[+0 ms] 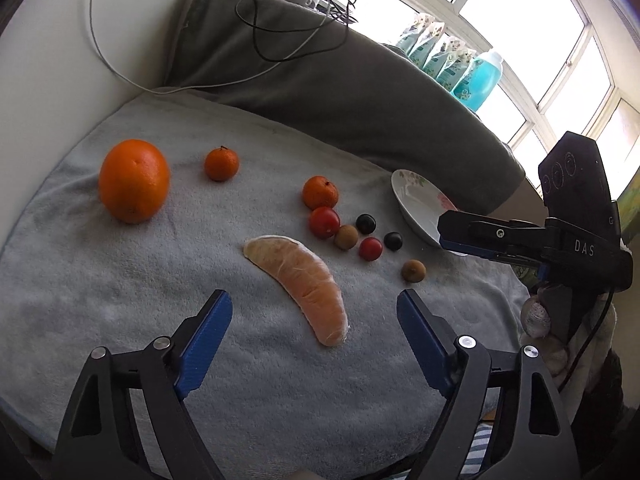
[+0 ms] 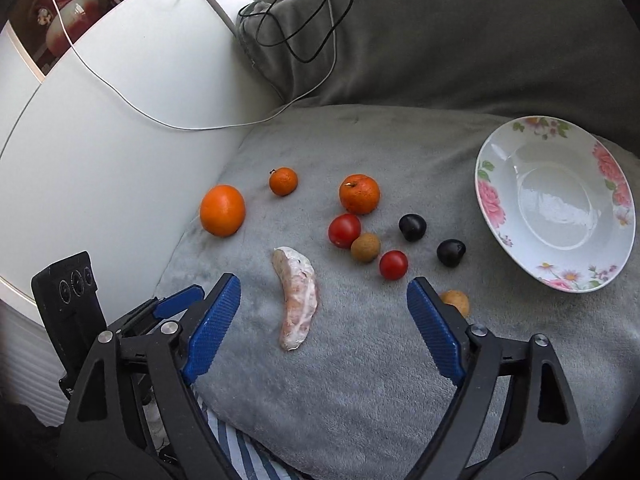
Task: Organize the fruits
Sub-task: 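Move the right tool to the peeled grapefruit segment and close on it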
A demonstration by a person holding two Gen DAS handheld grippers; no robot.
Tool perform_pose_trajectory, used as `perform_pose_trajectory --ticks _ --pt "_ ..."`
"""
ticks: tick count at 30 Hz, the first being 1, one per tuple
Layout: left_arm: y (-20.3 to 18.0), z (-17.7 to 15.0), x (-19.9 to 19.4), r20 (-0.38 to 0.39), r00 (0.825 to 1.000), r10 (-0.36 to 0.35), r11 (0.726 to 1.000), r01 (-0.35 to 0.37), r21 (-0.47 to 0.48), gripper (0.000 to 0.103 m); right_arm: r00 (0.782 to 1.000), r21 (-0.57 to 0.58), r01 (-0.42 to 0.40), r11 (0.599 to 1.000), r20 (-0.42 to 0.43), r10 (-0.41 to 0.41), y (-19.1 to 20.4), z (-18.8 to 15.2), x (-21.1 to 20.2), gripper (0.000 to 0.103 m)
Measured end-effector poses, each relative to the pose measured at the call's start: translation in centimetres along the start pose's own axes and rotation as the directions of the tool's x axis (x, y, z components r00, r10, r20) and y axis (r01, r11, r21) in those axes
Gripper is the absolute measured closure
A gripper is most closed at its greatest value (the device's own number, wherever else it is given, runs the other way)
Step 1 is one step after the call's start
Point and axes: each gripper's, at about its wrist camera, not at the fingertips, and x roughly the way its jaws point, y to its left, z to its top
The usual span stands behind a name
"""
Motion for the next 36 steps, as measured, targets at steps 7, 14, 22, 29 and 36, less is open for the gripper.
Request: perform_pose_trajectory --ticks 7,14,22,29,36 --pt "-0.7 -0.4 1.8 -0.065 0.993 -0.096 0.995 0.095 -0.008 0.046 0.988 0.022 -0.086 0.996 -0.128 0.088 0.4 0.5 4.3 0.049" --pt "0.2 -0.4 3.7 -0.110 0.986 -0.122 0.991 0.116 -0.064 0.055 0.968 0.067 -0.141 0.988 -0.201 0.151 0.4 1.0 7.2 0.062" --pt "1.2 -0.1 4.6 -0.147 0.981 -0.130 0.987 0.114 -0.114 0.056 0.964 0.071 -0.119 0.990 -0.231 0.132 -0.2 1.8 9.1 0.066" --pt "1.4 0.4 5.7 -0.165 0.977 -0.137 0.984 0.115 -0.136 0.056 0.958 0.074 -0.120 0.990 -0.254 0.135 -0.6 2.1 10.3 0.066" --pt "1.9 1.0 6.4 -0.175 0.975 -0.137 0.982 0.110 -0.154 0.056 0.948 0.077 -0.123 0.989 -0.285 0.140 -0.8 1.5 11.3 0.066"
